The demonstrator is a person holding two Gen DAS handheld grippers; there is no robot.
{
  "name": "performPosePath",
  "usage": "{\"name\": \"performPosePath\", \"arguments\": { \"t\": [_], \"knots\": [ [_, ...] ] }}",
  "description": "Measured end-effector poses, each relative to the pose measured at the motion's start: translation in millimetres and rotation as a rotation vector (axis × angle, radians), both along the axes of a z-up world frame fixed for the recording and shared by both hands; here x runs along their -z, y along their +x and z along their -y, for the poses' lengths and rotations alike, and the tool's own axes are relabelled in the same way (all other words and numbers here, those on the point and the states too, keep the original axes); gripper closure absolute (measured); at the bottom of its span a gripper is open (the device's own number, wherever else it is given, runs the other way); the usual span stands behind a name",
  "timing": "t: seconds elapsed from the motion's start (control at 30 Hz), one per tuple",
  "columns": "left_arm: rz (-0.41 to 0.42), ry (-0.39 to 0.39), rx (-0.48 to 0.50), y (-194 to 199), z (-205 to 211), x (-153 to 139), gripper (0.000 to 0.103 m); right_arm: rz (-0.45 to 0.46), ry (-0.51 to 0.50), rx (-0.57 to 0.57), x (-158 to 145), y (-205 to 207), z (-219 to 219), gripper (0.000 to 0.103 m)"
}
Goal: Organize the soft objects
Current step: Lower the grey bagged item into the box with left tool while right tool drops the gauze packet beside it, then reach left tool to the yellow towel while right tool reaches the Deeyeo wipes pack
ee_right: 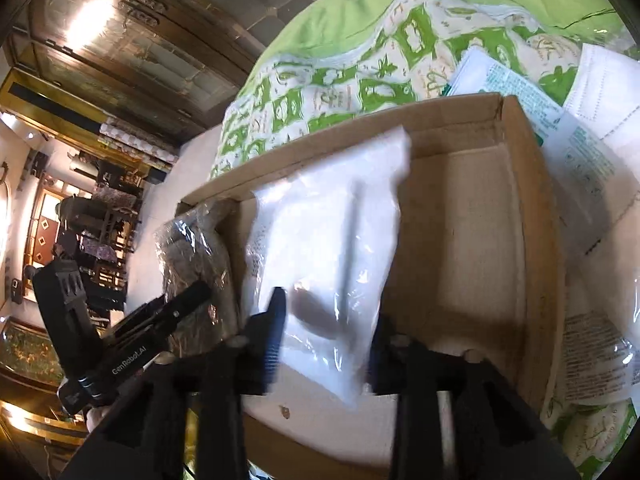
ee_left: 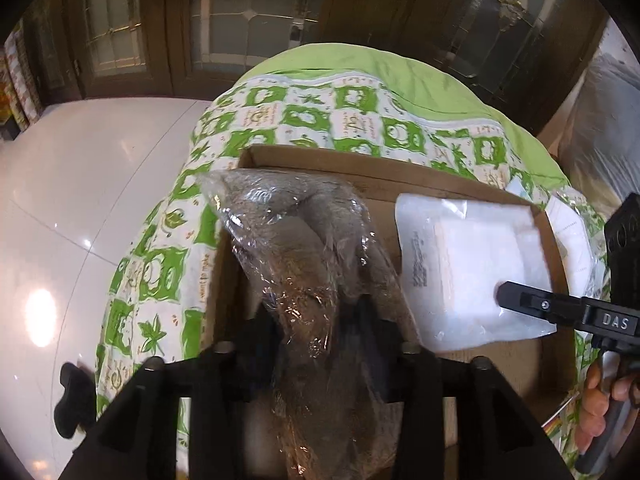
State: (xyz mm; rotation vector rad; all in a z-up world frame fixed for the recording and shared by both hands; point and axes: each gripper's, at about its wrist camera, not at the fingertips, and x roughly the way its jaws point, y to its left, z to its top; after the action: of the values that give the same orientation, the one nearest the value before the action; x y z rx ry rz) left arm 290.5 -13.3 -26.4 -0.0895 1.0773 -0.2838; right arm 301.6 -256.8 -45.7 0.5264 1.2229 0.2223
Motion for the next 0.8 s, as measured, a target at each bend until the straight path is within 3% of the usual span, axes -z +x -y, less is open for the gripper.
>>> {"name": "performPosePath", "arguments": {
  "t": [0.07,0.17,0.3,0.43,0.53,0.8],
  "knots": [
    [-0.003,-0.004,-0.007,-2.0,-2.2,-0.6,0.05,0.015,-0.024,0.004,-4.3,-2.1,-0.5,0.047],
    [0.004,0.006,-0.003,-6.9,-2.0,-5.3,0.047,0.035,-0.066,0.004,-8.8,-4.2,-1.3,0.044],
    [0.03,0.019,-0.004,-17.1,-2.0,-18.9,0.032,0.047,-0.059,0.024,-13.1,-11.4,1.3,0.039],
    [0.048,0.007,-0.014,-31.8,-7.3,-35.3,0.03,0.081,-0.048,0.03,-23.9,-24.4,0.5,0.03],
    [0.039,-0.008,-0.021,-50.4,-14.3,-48.6,0.029,0.111,-0.071,0.049,-34.9,-38.2,2.1,0.016],
    [0.083,-0.071,-0.028,-119.1,-27.2,-72.7,0.022,0.125,-0.004,0.132,-49.8,-71.8,21.4,0.016]
  ]
}}
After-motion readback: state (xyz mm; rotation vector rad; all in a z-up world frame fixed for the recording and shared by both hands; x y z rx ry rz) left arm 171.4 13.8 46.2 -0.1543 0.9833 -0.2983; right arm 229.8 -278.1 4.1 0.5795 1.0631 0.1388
